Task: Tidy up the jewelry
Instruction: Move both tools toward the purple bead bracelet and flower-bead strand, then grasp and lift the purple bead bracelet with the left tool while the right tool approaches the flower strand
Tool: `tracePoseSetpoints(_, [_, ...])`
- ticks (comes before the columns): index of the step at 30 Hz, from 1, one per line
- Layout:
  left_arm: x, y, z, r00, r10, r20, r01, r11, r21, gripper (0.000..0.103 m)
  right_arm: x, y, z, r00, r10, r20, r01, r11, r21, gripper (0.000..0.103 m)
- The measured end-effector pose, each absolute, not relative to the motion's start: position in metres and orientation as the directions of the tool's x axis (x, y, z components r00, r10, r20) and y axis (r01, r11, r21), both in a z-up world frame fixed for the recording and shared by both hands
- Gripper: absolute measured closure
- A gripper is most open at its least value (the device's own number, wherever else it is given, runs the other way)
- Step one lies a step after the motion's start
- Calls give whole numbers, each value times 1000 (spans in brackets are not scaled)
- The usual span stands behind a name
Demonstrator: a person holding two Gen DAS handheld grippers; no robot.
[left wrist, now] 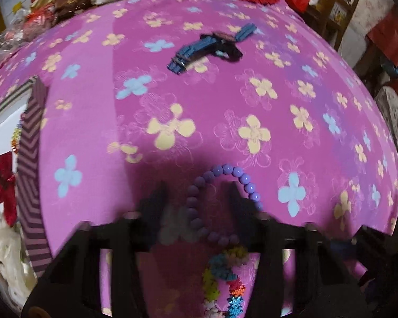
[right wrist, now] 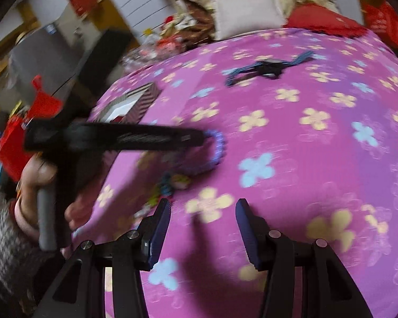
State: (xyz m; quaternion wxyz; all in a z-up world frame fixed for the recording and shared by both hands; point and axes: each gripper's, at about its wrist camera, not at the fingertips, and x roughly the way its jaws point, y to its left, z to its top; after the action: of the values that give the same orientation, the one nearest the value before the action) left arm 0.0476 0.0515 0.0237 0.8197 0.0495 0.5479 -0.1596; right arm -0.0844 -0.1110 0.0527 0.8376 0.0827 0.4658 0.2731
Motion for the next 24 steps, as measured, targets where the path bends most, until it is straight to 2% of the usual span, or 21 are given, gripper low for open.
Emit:
tracePoseSetpoints(2, [46, 50, 23, 350, -196, -916, 324, 943, -78, 95, -88, -100, 49, 393, 551, -736, -406, 822, 399, 54])
tracePoseSetpoints(12, [32, 103, 38, 417, -223, -881, 209, 967, -146, 95, -103, -58, 42, 385, 507, -772, -476, 825, 304, 54])
tracePoseSetpoints(20, [36, 117, 22, 402, -253, -880, 172, 965, -199, 95, -95, -25, 41, 463, 392, -795, -475, 867, 151, 55])
tracePoseSetpoints(21, [36, 117, 22, 407, -260, -876, 170, 963, -207, 95, -93, -22, 41, 468, 385, -796, -473, 869, 142, 58])
tracePoseSetpoints(24, [37, 115, 21, 420, -264, -868, 164, 963, -213, 90, -91, -14, 40, 500, 339, -797, -456, 885, 91, 78])
